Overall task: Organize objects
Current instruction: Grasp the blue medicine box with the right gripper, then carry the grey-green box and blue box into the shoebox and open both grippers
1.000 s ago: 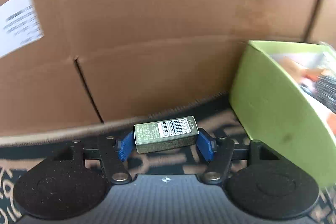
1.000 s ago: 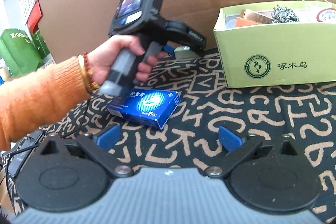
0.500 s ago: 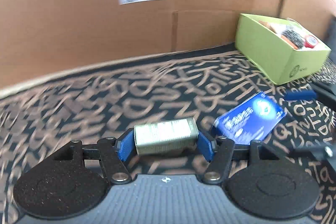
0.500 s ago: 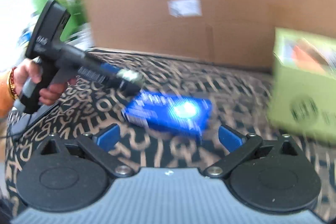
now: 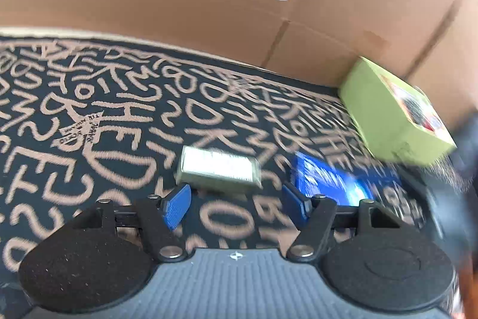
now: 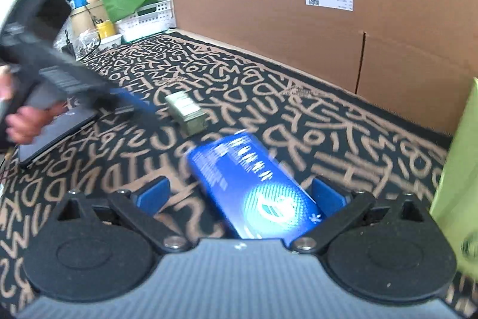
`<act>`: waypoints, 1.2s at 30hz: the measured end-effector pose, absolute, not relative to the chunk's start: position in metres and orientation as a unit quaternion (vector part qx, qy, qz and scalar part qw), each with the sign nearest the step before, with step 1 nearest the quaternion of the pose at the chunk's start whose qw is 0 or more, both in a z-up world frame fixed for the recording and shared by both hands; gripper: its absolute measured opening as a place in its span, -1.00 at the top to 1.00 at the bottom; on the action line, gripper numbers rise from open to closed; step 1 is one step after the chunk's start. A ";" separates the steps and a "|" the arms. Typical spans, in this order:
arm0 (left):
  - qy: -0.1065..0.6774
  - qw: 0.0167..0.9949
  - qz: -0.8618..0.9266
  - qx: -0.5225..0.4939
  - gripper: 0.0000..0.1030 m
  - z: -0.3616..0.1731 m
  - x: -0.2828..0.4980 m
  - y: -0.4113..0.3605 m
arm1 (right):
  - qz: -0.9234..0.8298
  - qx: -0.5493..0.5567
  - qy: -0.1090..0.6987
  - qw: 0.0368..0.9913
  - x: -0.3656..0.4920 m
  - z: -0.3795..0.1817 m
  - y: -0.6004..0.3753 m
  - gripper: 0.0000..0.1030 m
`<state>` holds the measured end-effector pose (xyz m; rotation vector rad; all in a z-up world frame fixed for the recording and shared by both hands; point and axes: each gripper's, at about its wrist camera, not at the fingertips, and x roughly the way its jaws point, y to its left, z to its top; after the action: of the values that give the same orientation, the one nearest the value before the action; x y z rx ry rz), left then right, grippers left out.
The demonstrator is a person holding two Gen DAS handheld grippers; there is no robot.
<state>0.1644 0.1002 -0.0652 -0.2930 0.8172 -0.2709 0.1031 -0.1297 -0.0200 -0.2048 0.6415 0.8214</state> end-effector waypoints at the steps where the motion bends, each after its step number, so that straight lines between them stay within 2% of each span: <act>1: 0.388 0.900 -0.122 -0.155 -0.36 -0.065 0.172 0.100 | 0.389 -0.094 0.302 0.865 0.089 -0.022 -0.129 -0.99; 4: 0.391 0.899 -0.111 -0.165 -0.36 -0.062 0.196 0.091 | 0.366 -0.110 0.309 0.871 0.057 -0.025 -0.119 -0.94; 7: 0.390 0.907 -0.108 -0.121 -0.34 -0.061 0.212 0.072 | 0.355 -0.093 0.290 0.884 0.040 -0.019 -0.108 -0.93; 10: 0.390 0.912 -0.115 -0.056 -0.11 -0.060 0.207 0.058 | 0.315 -0.052 0.304 0.898 0.046 -0.015 -0.104 -0.94; 13: 0.390 0.912 -0.125 -0.025 0.09 -0.059 0.190 0.061 | 0.285 -0.025 0.308 0.907 0.058 -0.014 -0.103 -0.94; 15: 0.390 0.912 -0.127 -0.015 0.29 -0.058 0.177 0.063 | 0.272 -0.008 0.315 0.909 0.068 -0.015 -0.104 -0.94; 16: 0.390 0.912 -0.126 -0.009 0.31 -0.059 0.173 0.065 | 0.265 -0.002 0.318 0.910 0.072 -0.016 -0.104 -0.90; 18: 0.390 0.913 -0.120 -0.001 0.52 -0.060 0.164 0.067 | 0.248 0.001 0.327 0.912 0.079 -0.019 -0.100 -0.73; 20: 0.393 0.912 -0.121 -0.004 0.52 -0.061 0.162 0.071 | 0.234 -0.005 0.326 0.916 0.079 -0.024 -0.099 -0.40; 22: 0.393 0.912 -0.120 -0.012 0.52 -0.061 0.162 0.071 | 0.225 -0.015 0.320 0.920 0.075 -0.023 -0.101 -0.22; 23: 0.392 0.912 -0.118 -0.016 0.50 -0.061 0.164 0.069 | 0.224 -0.016 0.322 0.920 0.071 -0.023 -0.103 -0.20; 25: 0.390 0.913 -0.114 -0.024 0.34 -0.061 0.168 0.065 | 0.223 -0.016 0.322 0.920 0.064 -0.024 -0.109 -0.19; 27: 0.387 0.915 -0.110 -0.028 -0.07 -0.062 0.172 0.060 | 0.221 -0.017 0.322 0.921 0.058 -0.024 -0.113 -0.19; 28: 0.383 0.917 -0.105 -0.024 -0.09 -0.063 0.175 0.058 | 0.219 -0.016 0.322 0.921 0.056 -0.024 -0.114 -0.19; 31: 0.375 0.923 -0.091 0.011 -0.02 -0.067 0.180 0.049 | 0.219 -0.011 0.324 0.920 0.056 -0.024 -0.116 -0.21; 33: 0.368 0.925 -0.083 0.029 0.32 -0.068 0.181 0.047 | 0.214 -0.015 0.324 0.921 0.059 -0.024 -0.114 -0.21; 36: 0.372 0.924 -0.084 0.023 0.44 -0.067 0.180 0.050 | 0.211 -0.010 0.321 0.923 0.060 -0.024 -0.114 -0.17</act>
<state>0.1797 0.0504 -0.0666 0.0471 0.7640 -0.1715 0.0601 -0.1141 -0.0238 -0.0197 0.6594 0.4328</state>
